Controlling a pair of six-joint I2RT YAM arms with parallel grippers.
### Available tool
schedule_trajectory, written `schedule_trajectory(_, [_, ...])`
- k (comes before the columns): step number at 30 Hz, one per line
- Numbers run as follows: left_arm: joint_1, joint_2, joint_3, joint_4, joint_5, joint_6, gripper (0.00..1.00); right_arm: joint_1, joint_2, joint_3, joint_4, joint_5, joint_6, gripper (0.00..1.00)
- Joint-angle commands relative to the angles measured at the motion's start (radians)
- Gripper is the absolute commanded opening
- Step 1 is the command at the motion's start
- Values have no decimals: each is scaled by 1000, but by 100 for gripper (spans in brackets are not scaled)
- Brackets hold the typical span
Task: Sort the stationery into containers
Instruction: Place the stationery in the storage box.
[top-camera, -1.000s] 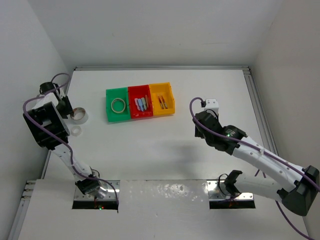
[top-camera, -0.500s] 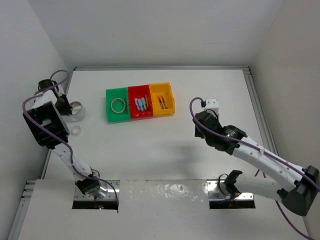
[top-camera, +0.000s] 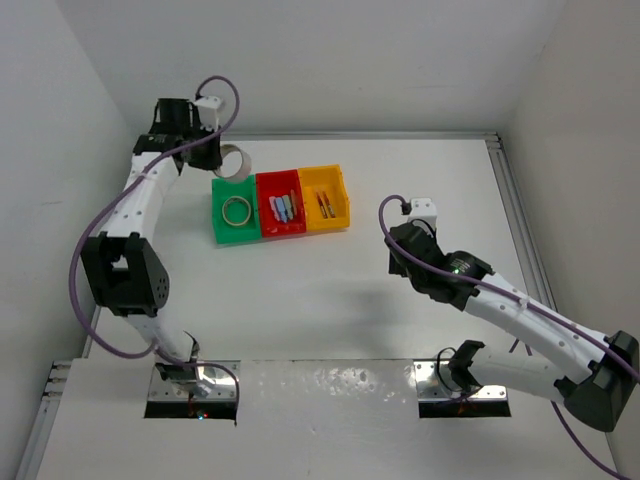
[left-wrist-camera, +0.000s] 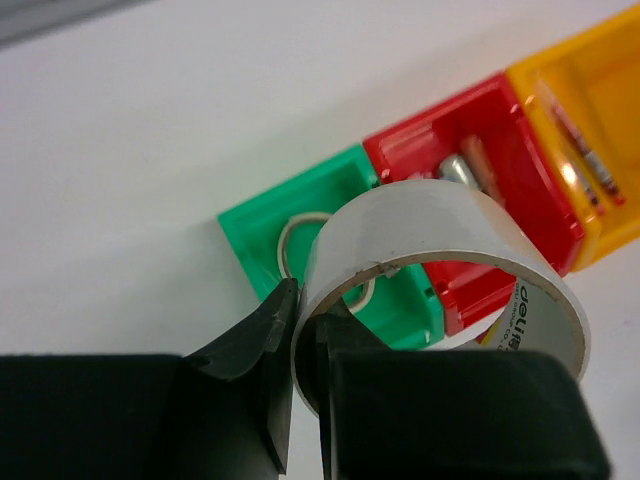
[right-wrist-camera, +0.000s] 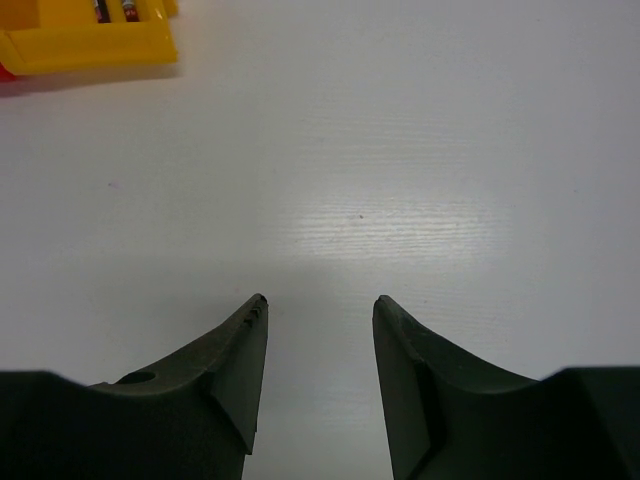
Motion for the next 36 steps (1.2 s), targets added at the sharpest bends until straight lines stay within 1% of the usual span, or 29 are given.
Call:
schedule_trajectory(1, [1,89,-26,-35,-61,48,0,8,-16,8,6,23,15,46])
schedule_trajectory(5, [-18,145,-32,-26,-125,82,0,8,-54,-19,2,34,37,46])
schedule_trajectory(6, [-47,153,-35,-23,-133,86,0,8,-59,-24,-1,34,41,46])
schedule_trajectory(8, [-61,169,-47,-8,-144,97,0,9,-71,-33,-1,35,49,46])
schedule_trajectory(13, [-96,204,-86,40,-211,108,0,9,-71,-33,-10,39,51,46])
schedule_trajectory(15, [-104,218,-87,49,-219,114,0,8,-70,-28,-12,39,49,46])
schedule_trajectory(16, [-110,234,-89,51,-267,115,0,8,-70,-28,-14,42,49,46])
schedule_trajectory(17, [-110,242,-89,52,-280,117,0,8,-70,-25,-15,43,48,46])
schedule_trajectory(22, [-107,259,-93,45,-317,118,0,8,-85,-34,-17,51,49,46])
schedule_trajectory(24, [-105,259,-96,37,-320,117,0,8,-88,-38,-17,51,51,46])
schedule_trajectory(26, [-90,253,-93,23,-294,106,0,8,-88,-36,-15,49,51,46])
schedule_trajectory(27, [-81,250,-89,17,-268,100,0,8,-90,-35,-18,51,51,46])
schedule_trajectory(28, [-56,239,-83,11,-204,82,0,8,-88,-35,-18,51,51,46])
schedule_trajectory(30, [-33,229,-69,0,-165,69,0,8,-88,-33,-20,51,49,46])
schedule_trajectory(33, [-28,221,-44,-26,-148,69,0,8,-85,-30,-20,51,48,46])
schedule_trajectory(36, [-30,218,-43,-26,-160,69,0,8,-84,-27,-18,49,46,46])
